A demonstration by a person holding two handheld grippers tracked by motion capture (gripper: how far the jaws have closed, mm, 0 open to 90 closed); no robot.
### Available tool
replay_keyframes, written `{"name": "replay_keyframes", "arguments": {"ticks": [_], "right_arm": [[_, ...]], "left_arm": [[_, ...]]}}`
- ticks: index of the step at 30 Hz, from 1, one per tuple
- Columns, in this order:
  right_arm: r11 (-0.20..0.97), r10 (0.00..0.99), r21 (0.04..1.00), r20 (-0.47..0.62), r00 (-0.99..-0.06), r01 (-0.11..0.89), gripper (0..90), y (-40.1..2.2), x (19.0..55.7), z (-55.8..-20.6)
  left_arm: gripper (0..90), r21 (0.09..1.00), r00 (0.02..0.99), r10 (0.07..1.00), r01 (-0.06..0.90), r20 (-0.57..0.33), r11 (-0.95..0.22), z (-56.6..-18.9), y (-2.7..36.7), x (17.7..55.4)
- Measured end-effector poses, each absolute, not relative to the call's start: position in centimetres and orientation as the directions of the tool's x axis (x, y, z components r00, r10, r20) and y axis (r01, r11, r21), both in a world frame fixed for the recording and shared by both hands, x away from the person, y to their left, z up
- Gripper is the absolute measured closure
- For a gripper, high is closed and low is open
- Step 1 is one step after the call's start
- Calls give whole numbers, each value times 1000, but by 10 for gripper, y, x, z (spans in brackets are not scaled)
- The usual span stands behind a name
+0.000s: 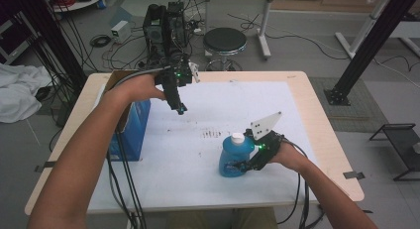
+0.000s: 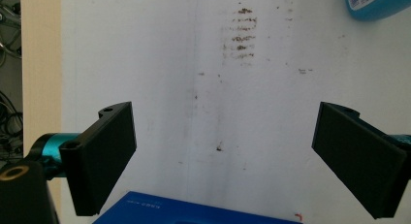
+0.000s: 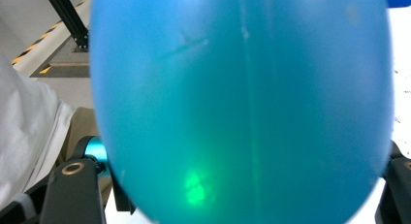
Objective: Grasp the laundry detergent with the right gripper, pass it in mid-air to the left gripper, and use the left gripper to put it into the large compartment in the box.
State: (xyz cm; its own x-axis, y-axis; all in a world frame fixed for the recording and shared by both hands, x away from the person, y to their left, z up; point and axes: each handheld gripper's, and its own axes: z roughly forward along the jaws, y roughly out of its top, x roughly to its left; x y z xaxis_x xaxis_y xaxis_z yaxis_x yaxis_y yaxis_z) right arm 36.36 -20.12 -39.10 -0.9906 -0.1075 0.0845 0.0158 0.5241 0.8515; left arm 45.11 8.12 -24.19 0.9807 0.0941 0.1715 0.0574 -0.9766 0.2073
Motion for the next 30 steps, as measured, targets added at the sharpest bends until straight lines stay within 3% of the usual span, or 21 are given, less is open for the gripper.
{"name": "replay_keyframes", "arguments": {"ticks": [30], "right_arm": [[501,-118,865,79,-990,9,389,-200,365,-394]], "left_arm": [[86,207,981,95,59,168,-977,-243,82,451]]}}
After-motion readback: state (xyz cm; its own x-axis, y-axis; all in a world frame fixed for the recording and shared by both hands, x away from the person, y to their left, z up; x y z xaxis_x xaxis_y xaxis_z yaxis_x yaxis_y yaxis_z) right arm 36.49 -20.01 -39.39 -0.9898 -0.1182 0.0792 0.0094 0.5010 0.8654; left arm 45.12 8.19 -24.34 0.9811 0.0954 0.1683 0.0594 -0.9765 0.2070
